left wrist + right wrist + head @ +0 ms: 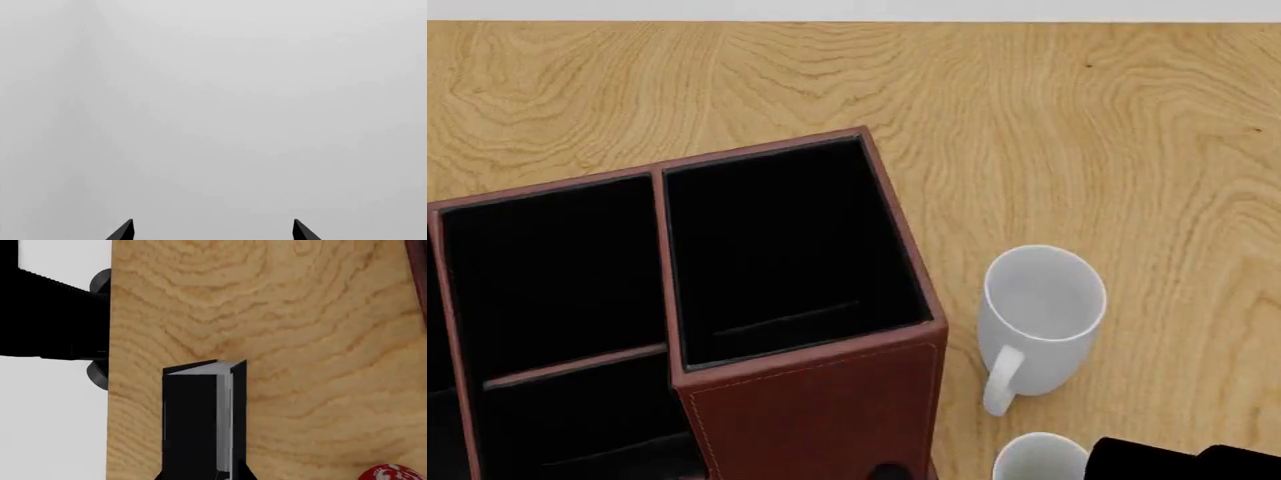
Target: Pick up the book and place it in the right compartment of the caddy.
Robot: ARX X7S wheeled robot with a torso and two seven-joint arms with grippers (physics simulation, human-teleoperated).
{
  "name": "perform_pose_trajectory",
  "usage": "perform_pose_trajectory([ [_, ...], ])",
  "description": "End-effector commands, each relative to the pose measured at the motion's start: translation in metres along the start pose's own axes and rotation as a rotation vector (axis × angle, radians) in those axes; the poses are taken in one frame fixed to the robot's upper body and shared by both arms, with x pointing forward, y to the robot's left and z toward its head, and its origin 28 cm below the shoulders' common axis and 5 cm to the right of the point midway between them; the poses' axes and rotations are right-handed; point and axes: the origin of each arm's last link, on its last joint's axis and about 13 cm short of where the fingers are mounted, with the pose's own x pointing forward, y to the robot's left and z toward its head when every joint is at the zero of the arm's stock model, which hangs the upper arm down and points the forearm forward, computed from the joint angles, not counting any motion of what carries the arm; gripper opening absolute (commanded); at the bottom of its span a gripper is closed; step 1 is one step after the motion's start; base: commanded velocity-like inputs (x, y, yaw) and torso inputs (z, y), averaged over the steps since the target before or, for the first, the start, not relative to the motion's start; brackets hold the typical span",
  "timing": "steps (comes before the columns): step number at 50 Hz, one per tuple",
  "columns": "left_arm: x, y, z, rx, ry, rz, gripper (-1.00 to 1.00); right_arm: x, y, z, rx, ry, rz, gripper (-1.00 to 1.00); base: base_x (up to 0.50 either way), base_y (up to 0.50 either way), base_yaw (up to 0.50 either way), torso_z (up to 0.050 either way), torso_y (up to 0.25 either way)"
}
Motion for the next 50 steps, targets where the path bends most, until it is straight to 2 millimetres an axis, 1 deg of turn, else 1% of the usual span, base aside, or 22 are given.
perform_pose_trajectory([
  [1,0.0,0.0,0.001,0.004,-0.001,0.003,1.0,0.007,0.002,-0.002,0.014,-0.002,0.061,-1.0,0.0,0.0,0.0,0.0,0.0],
  [14,0.002,0.0,0.001,0.001,-0.006,0.003,1.0,0.001,0.005,0.002,-0.01,-0.015,0.068,-1.0,0.0,0.0,0.0,0.0,0.0],
  [22,0.002,0.0,0.002,0.002,-0.009,0.004,1.0,-0.005,0.01,0.01,-0.041,-0.064,0.087,-1.0,0.0,0.0,0.0,0.0,0.0],
  [30,0.003,0.0,0.003,0.004,-0.013,0.003,1.0,-0.012,0.011,0.016,-0.06,-0.118,0.054,-1.0,0.0,0.0,0.0,0.0,0.0],
  [50,0.002,-0.001,0.005,0.005,-0.019,0.001,1.0,-0.042,0.02,0.03,-0.096,-0.288,-0.027,-1.0,0.0,0.0,0.0,0.0,0.0],
])
